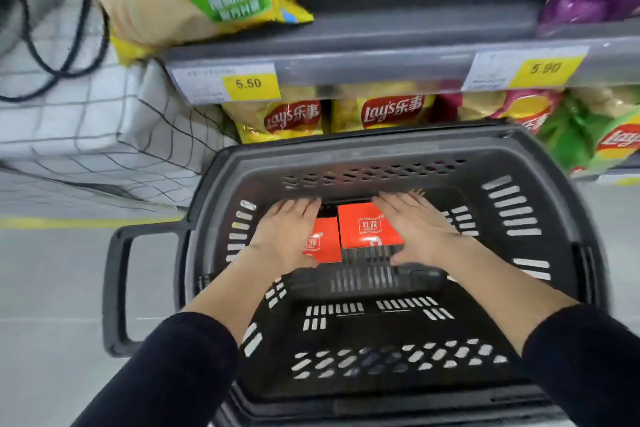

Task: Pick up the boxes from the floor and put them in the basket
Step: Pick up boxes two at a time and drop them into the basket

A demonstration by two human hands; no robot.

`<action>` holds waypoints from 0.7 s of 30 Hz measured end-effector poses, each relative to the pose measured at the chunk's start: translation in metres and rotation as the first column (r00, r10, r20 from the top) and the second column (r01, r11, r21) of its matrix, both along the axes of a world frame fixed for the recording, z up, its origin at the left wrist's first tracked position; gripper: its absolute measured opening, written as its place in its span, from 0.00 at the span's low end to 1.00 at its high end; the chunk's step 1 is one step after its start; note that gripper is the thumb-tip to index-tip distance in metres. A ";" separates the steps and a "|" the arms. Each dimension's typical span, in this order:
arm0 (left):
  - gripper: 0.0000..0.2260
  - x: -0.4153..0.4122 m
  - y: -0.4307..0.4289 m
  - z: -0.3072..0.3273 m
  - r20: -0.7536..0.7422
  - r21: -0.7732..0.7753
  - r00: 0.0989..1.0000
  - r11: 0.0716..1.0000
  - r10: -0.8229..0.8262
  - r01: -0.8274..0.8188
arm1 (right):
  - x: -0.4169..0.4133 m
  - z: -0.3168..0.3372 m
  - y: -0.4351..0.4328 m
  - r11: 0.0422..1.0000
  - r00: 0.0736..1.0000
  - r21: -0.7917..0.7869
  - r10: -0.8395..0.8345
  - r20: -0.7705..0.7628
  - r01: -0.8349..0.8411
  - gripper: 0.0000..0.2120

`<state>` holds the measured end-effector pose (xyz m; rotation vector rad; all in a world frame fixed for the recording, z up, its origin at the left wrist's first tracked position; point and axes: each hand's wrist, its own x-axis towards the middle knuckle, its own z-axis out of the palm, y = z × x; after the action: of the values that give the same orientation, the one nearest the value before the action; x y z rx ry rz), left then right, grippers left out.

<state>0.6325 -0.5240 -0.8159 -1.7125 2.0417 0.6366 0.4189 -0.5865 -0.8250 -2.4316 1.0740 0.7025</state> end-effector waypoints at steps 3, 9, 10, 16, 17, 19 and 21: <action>0.43 0.006 -0.005 0.072 -0.020 0.110 0.998 0.992 -0.059 0.061 | -0.016 0.070 0.003 0.997 0.998 0.043 -0.070 0.001 0.070 0.51; 0.45 -0.002 -0.011 0.247 -0.008 0.135 0.977 0.968 -0.211 0.211 | -0.054 0.242 0.023 0.982 0.981 0.020 -0.186 0.055 0.185 0.51; 0.44 -0.006 -0.010 0.277 -0.010 0.109 0.972 0.966 -0.235 0.234 | -0.061 0.271 0.029 0.980 0.978 0.008 -0.200 0.054 0.200 0.50; 0.42 -0.048 0.001 0.456 -0.072 -0.044 0.939 0.941 -0.337 0.335 | -0.118 0.445 0.085 0.927 0.933 -0.115 -0.347 0.097 0.356 0.47; 0.43 -0.059 0.005 0.484 -0.066 -0.061 0.931 0.933 -0.358 0.354 | -0.130 0.472 0.097 0.910 0.920 -0.141 -0.378 0.107 0.390 0.46; 0.46 -0.086 0.015 0.539 -0.057 -0.100 0.917 0.917 -0.394 0.387 | -0.158 0.525 0.123 0.872 0.897 -0.209 -0.422 0.133 0.442 0.44; 0.43 -0.116 0.025 0.583 -0.085 -0.140 0.911 0.910 -0.404 0.391 | -0.187 0.574 0.152 0.822 0.866 -0.272 -0.472 0.164 0.500 0.44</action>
<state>0.5165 -0.4986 -0.2325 -1.2777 2.4584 0.4909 0.2323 -0.4343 -0.2506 -2.2362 1.7880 0.2646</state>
